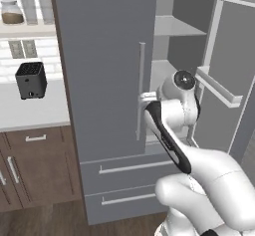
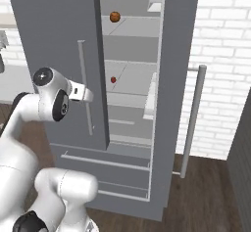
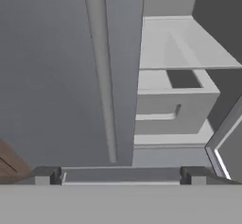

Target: Take the strawberry from the fridge and place it on top of the pancake, located on the dining counter.

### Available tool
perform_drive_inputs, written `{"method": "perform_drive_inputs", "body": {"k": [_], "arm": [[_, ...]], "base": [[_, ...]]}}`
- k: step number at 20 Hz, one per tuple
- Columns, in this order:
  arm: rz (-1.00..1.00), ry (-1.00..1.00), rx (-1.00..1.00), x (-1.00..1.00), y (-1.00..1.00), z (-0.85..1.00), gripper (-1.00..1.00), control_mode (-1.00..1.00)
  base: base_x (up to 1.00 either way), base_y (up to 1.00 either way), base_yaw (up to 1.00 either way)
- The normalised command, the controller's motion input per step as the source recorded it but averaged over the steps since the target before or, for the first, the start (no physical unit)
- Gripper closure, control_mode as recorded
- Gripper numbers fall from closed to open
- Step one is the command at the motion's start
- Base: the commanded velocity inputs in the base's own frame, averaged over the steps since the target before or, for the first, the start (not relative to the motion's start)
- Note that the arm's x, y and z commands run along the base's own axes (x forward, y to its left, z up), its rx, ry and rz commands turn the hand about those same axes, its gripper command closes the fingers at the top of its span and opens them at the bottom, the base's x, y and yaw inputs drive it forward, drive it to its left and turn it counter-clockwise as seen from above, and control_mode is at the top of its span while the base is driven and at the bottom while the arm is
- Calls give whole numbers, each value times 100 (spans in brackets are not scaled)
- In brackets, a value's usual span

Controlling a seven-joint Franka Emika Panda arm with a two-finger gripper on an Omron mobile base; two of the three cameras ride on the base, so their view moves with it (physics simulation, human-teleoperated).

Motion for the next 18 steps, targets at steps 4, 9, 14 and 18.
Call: {"method": "perform_drive_inputs", "body": {"k": [4,9,14,18], "arm": [[-10,0,0,52,19,41,-100,-100],[0,-1,0,52,0,15,-100,-100],[0,-4,0,44,0,0,-100,-100],[0,-8,0,51,0,-1,-100,-100]], "base": [[0,0,0],[0,0,0],[0,0,0],[0,0,0]]}}
